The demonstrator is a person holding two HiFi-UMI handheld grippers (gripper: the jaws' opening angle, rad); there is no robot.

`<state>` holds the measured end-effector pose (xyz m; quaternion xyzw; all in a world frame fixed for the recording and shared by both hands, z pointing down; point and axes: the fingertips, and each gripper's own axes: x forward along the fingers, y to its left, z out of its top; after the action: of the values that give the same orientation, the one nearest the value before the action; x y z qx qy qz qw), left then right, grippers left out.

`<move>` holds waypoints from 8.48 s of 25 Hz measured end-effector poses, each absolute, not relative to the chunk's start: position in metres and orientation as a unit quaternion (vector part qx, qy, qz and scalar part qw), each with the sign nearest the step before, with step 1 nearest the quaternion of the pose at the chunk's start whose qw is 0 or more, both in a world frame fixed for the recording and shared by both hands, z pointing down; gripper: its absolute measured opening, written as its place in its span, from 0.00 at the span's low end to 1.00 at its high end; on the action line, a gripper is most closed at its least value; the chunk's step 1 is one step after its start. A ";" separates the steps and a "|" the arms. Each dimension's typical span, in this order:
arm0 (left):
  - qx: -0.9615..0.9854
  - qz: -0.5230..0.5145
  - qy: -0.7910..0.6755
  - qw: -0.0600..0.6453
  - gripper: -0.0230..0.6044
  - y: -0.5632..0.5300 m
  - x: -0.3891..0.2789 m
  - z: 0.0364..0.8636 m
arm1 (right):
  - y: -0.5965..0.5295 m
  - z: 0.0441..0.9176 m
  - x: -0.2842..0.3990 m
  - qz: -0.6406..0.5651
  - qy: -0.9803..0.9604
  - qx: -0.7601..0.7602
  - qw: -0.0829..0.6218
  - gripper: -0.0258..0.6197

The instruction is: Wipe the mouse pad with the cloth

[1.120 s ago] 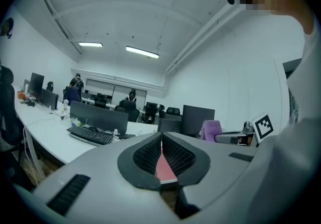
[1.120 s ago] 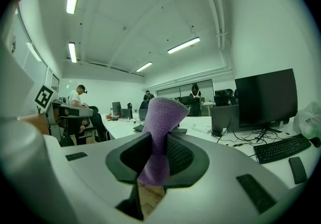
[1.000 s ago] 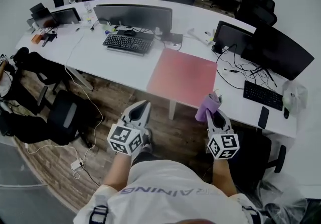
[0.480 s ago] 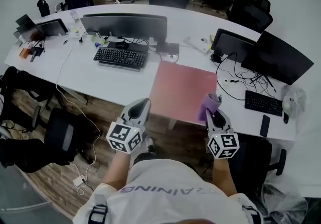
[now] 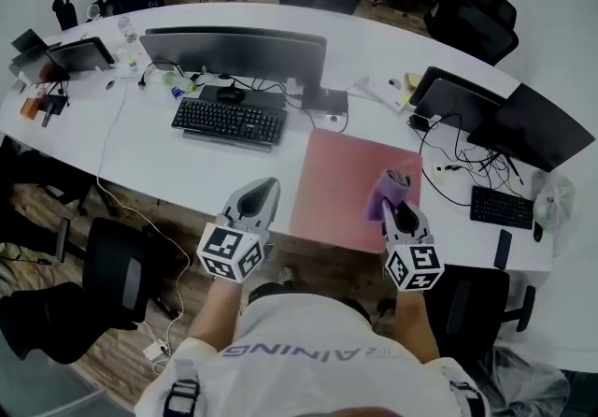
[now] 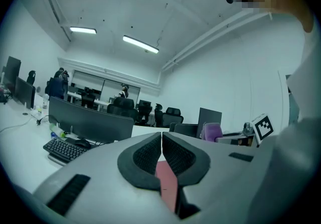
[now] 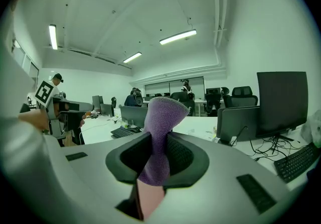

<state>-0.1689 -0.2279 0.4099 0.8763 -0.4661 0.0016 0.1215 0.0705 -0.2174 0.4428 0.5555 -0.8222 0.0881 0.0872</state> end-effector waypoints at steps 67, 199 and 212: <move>0.852 0.111 -0.470 0.203 0.09 -0.361 -0.027 0.530 | -0.458 0.742 0.181 0.385 -0.712 0.510 0.291 0.19; 0.836 0.044 -0.512 0.192 0.09 -0.263 -0.209 0.498 | -0.310 0.607 -0.061 0.288 -0.850 0.388 0.211 0.19; 0.810 0.046 -0.548 0.203 0.09 -0.219 -0.282 0.513 | -0.264 0.708 -0.178 0.340 -0.829 0.332 0.295 0.19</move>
<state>-0.2820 -0.2191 0.5130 0.8101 -0.5480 0.0458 0.2033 -0.1778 -0.2638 0.7082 0.3317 -0.8292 0.3399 0.2949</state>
